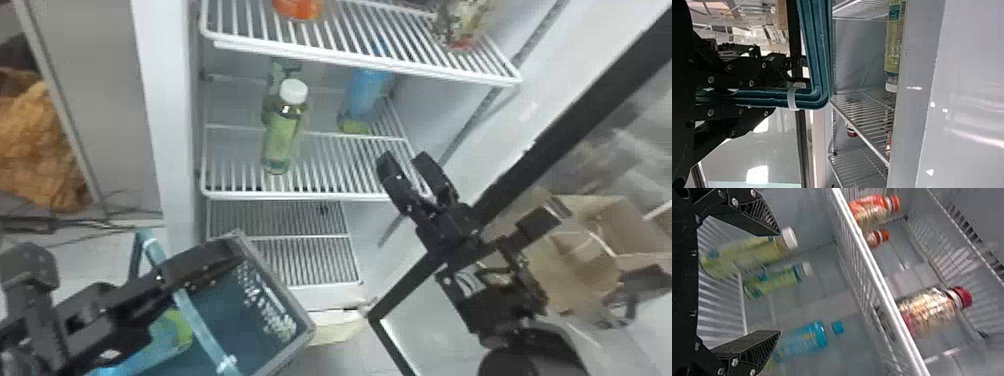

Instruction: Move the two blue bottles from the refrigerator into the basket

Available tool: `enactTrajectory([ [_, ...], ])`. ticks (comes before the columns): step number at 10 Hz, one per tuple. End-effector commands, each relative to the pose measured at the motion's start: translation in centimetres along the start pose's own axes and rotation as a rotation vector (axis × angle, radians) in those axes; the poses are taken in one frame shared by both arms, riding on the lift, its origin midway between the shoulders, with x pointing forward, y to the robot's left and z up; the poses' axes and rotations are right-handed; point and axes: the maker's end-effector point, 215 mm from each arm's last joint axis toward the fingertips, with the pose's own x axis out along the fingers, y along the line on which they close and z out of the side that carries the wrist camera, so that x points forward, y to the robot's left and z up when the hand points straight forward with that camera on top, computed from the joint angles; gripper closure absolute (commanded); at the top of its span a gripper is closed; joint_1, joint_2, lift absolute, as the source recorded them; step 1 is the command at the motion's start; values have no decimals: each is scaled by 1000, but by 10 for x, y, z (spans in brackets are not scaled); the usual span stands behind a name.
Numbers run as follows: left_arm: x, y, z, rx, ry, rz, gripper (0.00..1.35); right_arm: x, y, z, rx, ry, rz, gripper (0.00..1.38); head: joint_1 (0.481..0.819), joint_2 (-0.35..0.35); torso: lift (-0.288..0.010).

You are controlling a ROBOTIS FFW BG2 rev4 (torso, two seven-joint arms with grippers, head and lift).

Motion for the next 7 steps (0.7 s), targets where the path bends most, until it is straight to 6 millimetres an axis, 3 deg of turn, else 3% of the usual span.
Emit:
enactTrajectory([
  [1, 0, 0, 0, 0, 0, 0, 1164, 9, -19, 1, -25, -20, -35, 179, 695, -350, -216],
  [5, 0, -1, 0, -1, -1, -3, 1164, 46, -62, -1, -77, -54, -112, 182, 695, -350, -216],
  [7, 1, 0, -1, -2, 4, 0, 1164, 69, -69, -8, -91, -43, -122, 182, 695, -350, -216],
])
